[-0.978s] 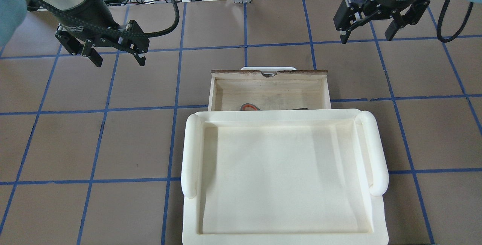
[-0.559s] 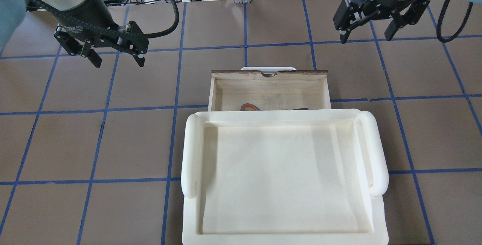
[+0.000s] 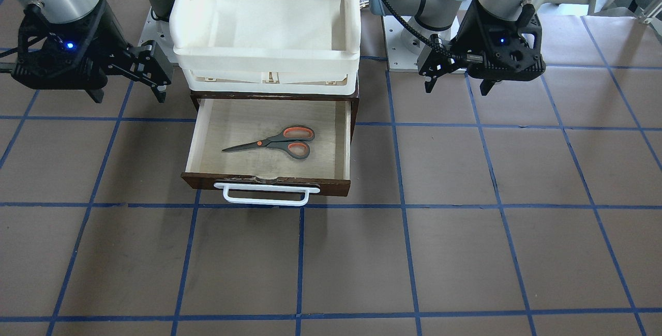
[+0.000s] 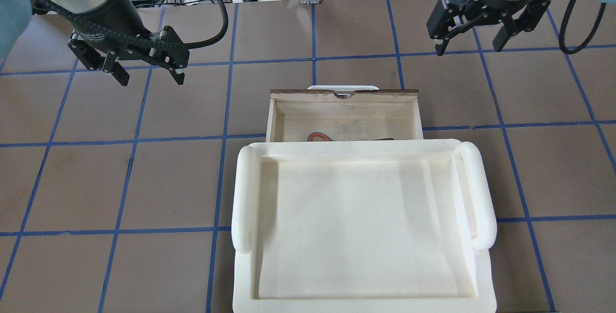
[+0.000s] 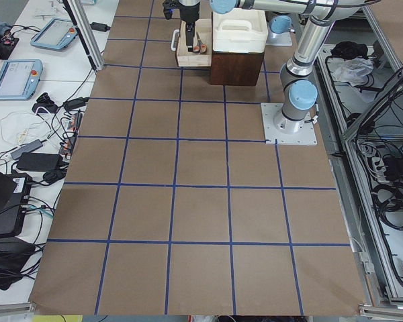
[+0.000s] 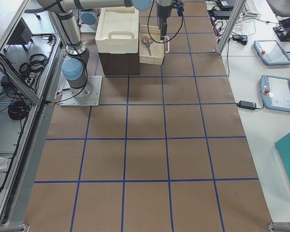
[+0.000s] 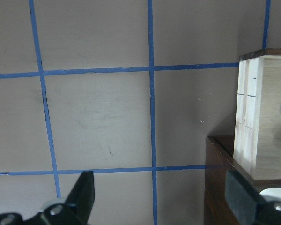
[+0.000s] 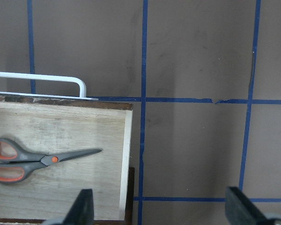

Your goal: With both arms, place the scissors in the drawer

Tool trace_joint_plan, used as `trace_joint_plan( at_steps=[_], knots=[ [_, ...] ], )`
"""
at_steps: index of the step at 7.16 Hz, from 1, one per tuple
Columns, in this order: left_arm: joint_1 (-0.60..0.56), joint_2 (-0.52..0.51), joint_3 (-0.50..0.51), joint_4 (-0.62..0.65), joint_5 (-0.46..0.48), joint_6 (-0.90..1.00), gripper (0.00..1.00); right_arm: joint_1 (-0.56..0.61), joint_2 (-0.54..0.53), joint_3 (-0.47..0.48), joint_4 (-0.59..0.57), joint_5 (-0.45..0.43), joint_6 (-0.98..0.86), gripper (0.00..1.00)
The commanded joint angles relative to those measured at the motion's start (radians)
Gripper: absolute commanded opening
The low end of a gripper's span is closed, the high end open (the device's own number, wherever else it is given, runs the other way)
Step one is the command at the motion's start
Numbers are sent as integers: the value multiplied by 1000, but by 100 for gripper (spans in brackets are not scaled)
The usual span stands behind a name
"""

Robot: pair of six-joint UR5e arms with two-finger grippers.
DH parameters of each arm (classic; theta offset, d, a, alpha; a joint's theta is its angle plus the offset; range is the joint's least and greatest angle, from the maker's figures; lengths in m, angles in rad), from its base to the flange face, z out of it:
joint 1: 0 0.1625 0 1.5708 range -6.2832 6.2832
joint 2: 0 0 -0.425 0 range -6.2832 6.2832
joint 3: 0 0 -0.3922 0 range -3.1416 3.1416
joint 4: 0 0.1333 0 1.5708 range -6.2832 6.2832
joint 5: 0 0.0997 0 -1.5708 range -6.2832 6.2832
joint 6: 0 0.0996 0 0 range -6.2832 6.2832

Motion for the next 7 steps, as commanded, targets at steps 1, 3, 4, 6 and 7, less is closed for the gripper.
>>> trace_joint_plan(
  at_steps=[1, 3, 4, 6, 7],
  knots=[
    [2, 1, 0, -2, 1, 1, 100, 0, -1, 0, 1, 3, 0, 100],
    [1, 3, 0, 0, -2, 0, 100, 0, -4, 0, -6, 8, 0, 100],
    [1, 1, 0, 0, -1, 0, 100, 0, 2, 0, -11, 15, 2, 100],
    [-1, 1, 0, 0, 0, -2, 100, 2, 7, 0, -19, 14, 0, 100],
    [-2, 10, 2, 0, -2, 0, 100, 2, 7, 0, -19, 12, -2, 100]
  ],
)
